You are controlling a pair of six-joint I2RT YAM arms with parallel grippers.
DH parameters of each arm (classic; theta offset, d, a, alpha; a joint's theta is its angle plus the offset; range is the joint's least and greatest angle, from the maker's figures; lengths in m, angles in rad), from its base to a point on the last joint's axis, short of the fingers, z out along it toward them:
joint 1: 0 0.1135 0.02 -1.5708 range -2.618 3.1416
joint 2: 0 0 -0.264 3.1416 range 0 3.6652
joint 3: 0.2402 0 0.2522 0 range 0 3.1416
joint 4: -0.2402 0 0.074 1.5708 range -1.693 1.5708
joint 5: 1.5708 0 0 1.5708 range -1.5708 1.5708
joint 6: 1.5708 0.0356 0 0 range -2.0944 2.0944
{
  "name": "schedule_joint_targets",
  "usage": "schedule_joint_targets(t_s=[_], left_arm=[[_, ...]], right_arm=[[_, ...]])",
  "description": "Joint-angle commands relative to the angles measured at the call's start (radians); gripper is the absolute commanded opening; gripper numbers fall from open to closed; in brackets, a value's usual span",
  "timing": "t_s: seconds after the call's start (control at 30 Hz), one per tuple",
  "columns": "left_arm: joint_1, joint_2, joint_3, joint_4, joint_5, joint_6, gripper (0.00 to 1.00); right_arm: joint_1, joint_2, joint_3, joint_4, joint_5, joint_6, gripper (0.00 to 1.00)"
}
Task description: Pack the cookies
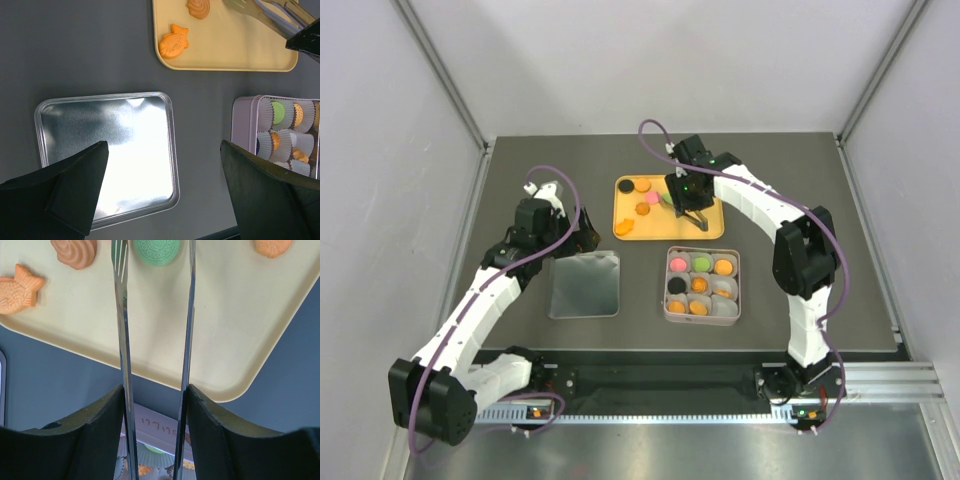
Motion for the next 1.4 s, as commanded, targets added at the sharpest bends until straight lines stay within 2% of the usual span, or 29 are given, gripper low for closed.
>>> schedule_joint_targets(t_s=[0.0, 0.27, 0.77, 1.07, 1.37], left_arm=[[0.004, -0.01, 0.004, 0.016, -0.004, 0.009, 0.98], [0.004, -0.013, 0.004, 0.016, -0.006, 0.009, 0.98], [0.004, -0.01, 0.006, 0.018, -0.004, 0.009, 0.98], [0.004, -0.01, 0.004, 0.016, -0.001, 0.009, 0.98], [0.004, -0.007, 0.004, 0.019, 0.002, 0.008, 0.98]], right_arm=[[-0.016, -0.034, 0.023, 0.045, 0.002, 0.0, 0.51], [-0.029, -0.019, 0.031, 0.043, -0.036, 0.006, 0.47], [-0.033, -0.004, 0.029, 0.048, -0.053, 0.014, 0.47], [-0.061, -0.06, -0.008, 0.042, -0.106, 0.023, 0.37], [-0.078, -0.183, -0.061, 0.023, -0.108, 0.025, 0.37]])
